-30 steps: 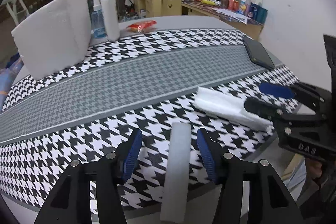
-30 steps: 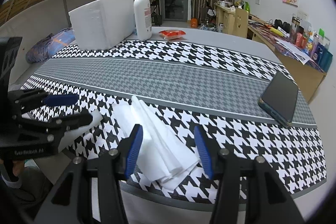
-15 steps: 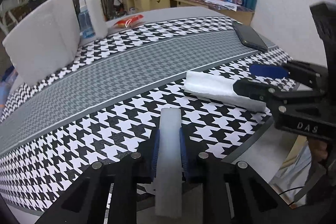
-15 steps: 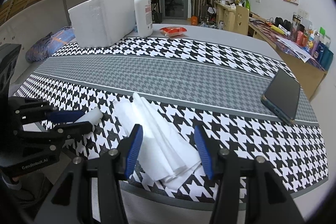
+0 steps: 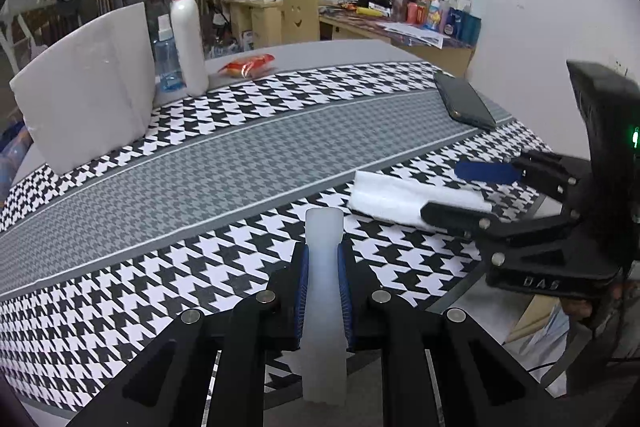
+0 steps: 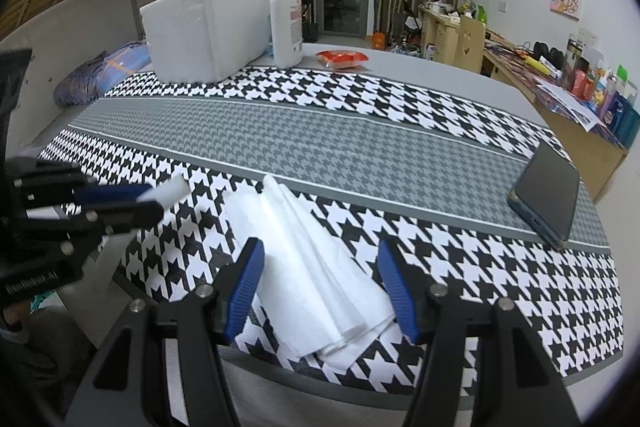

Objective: Organize soft objects
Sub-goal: 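Lift the white cloth roll with the left gripper and the towel with the right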

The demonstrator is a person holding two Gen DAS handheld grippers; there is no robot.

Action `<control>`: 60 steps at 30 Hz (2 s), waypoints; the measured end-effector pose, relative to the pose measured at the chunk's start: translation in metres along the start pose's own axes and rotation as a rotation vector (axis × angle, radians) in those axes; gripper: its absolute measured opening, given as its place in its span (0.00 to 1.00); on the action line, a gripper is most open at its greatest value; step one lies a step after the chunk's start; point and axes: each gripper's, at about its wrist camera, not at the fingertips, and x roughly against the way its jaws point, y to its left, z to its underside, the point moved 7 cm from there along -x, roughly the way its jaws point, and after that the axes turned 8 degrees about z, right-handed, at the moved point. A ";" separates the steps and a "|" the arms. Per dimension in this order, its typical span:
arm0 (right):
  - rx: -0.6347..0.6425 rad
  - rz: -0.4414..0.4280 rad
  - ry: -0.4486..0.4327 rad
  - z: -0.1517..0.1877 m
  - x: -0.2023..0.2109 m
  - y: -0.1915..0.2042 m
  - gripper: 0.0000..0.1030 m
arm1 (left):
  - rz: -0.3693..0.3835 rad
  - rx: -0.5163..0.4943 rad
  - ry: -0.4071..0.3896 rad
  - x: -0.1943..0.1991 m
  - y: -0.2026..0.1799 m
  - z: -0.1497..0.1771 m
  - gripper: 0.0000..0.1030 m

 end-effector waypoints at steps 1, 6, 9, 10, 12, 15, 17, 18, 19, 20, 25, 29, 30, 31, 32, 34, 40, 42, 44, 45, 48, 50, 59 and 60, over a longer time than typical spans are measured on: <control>0.003 -0.002 0.001 0.000 -0.001 0.001 0.62 | -0.001 0.004 -0.006 0.001 0.002 -0.002 0.15; 0.023 -0.013 0.012 0.002 -0.005 0.007 0.62 | -0.015 0.022 -0.024 0.005 0.015 -0.009 0.15; 0.036 -0.016 0.019 0.003 -0.007 0.010 0.62 | -0.021 0.029 -0.028 0.006 0.021 -0.013 0.15; 0.037 -0.017 0.020 0.003 -0.008 0.010 0.62 | -0.023 0.031 -0.031 0.007 0.023 -0.014 0.15; 0.039 -0.031 0.028 0.004 -0.009 0.012 0.62 | -0.023 0.036 -0.037 0.008 0.027 -0.018 0.15; 0.048 -0.042 0.041 0.007 -0.012 0.013 0.62 | -0.031 0.040 -0.047 0.010 0.034 -0.023 0.15; 0.055 -0.038 0.039 0.006 -0.012 0.014 0.61 | -0.035 0.044 -0.051 0.011 0.038 -0.026 0.15; 0.059 -0.038 0.039 0.006 -0.012 0.015 0.60 | -0.035 0.047 -0.053 0.012 0.040 -0.028 0.15; 0.063 -0.041 0.038 0.006 -0.012 0.015 0.56 | -0.032 0.049 -0.054 0.012 0.041 -0.029 0.15; 0.065 -0.042 0.038 0.005 -0.013 0.016 0.52 | -0.032 0.051 -0.055 0.012 0.044 -0.030 0.15; 0.110 -0.050 0.034 0.004 -0.011 0.025 0.35 | -0.036 0.064 -0.065 0.014 0.055 -0.036 0.15; 0.117 -0.043 0.043 0.001 -0.012 0.031 0.17 | -0.031 0.074 -0.076 0.018 0.064 -0.038 0.15; 0.111 -0.041 0.046 0.000 -0.013 0.031 0.15 | -0.029 0.075 -0.077 0.018 0.066 -0.039 0.15; 0.104 -0.043 0.047 -0.001 -0.013 0.031 0.14 | -0.027 0.076 -0.078 0.019 0.067 -0.039 0.15; 0.087 -0.052 0.044 -0.004 -0.012 0.031 0.14 | -0.027 0.077 -0.080 0.020 0.070 -0.039 0.15; 0.063 -0.058 0.037 -0.008 -0.010 0.031 0.13 | -0.024 0.079 -0.084 0.023 0.074 -0.040 0.15; -0.017 -0.056 0.022 -0.024 -0.010 0.034 0.14 | -0.023 0.078 -0.108 0.034 0.086 -0.043 0.15; -0.035 -0.052 0.013 -0.029 -0.011 0.037 0.14 | -0.024 0.081 -0.114 0.038 0.091 -0.043 0.15; -0.050 -0.058 -0.011 -0.035 -0.008 0.042 0.14 | -0.029 0.086 -0.124 0.043 0.097 -0.044 0.15; -0.058 -0.061 -0.024 -0.040 -0.006 0.045 0.14 | -0.030 0.087 -0.129 0.045 0.099 -0.044 0.15; -0.069 -0.049 -0.059 -0.051 -0.002 0.055 0.14 | -0.041 0.087 -0.142 0.052 0.107 -0.044 0.15; -0.067 -0.055 -0.070 -0.057 -0.001 0.063 0.14 | -0.043 0.089 -0.150 0.057 0.112 -0.043 0.15; -0.064 -0.046 -0.122 -0.078 0.006 0.081 0.14 | -0.058 0.086 -0.184 0.075 0.129 -0.043 0.15; -0.067 -0.044 -0.126 -0.080 0.006 0.082 0.14 | -0.064 0.086 -0.188 0.077 0.131 -0.044 0.15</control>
